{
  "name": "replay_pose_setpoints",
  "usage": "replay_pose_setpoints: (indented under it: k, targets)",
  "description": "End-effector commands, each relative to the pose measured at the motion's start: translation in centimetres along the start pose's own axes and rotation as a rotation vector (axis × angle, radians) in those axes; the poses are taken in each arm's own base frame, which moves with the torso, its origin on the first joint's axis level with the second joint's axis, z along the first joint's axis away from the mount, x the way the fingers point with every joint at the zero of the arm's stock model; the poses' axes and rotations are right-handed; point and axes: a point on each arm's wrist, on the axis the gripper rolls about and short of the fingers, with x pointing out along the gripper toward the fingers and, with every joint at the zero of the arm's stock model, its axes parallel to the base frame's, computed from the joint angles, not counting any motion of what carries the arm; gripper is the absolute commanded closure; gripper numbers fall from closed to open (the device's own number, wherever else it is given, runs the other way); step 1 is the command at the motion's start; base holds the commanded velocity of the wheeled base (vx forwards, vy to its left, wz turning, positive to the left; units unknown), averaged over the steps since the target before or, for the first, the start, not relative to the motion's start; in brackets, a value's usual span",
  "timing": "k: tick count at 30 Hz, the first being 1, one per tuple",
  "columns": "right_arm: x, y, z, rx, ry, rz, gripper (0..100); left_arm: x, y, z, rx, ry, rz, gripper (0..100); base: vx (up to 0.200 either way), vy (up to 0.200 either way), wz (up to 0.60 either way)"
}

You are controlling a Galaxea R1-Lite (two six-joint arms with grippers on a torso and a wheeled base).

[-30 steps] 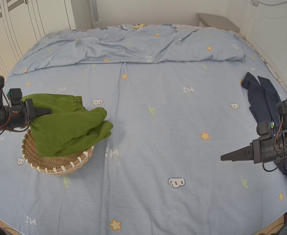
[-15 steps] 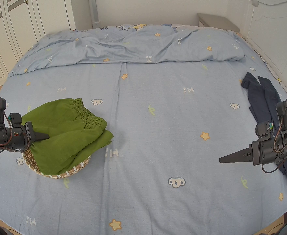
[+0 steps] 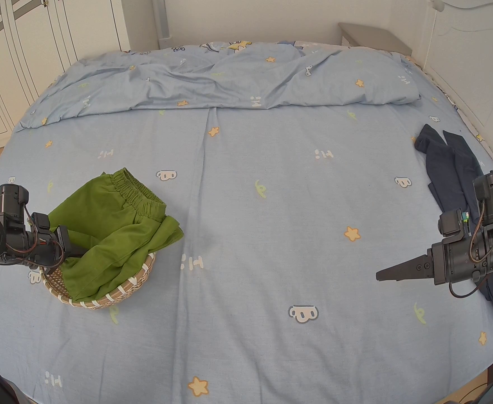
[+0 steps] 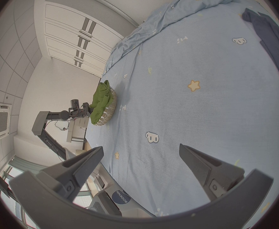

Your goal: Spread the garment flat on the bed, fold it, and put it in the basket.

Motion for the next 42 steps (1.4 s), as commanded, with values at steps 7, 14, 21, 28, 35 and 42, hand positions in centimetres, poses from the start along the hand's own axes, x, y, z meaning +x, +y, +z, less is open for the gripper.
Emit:
replay_pose_setpoints:
  k: [7,14,21,28,35,42]
  targets:
    - [0.1,-0.1,-0.1,0.003,0.007,0.001,0,1.2,0.6,-0.3,-0.011,0.035,0.051,0,0.0,0.0,0.0]
    - [0.1,-0.1,-0.1,0.003,0.005,0.0,0,-2.8,-2.2,0.0,0.03,-0.024,0.032,0,0.0,0.0,0.0]
    - [0.0,0.0,-0.1,0.0,0.002,0.001,0,-7.8,-4.9,-0.7,0.102,-0.027,0.059,0,0.0,0.0,0.0]
    - [-0.1,0.1,-0.3,-0.016,-0.007,0.001,0,-14.6,-8.4,-3.1,0.268,-0.044,0.129,0,0.0,0.0,0.0]
    - [-3.8,2.3,-5.1,-0.207,-0.141,0.036,0,-19.9,-11.4,-10.9,0.382,-0.157,-0.002,0,0.0,0.0,0.0]
    - [-6.4,2.0,-14.3,-0.339,-0.321,0.036,0,-22.0,-9.0,-19.6,0.46,-0.325,-0.149,0,0.0,0.0,0.0]
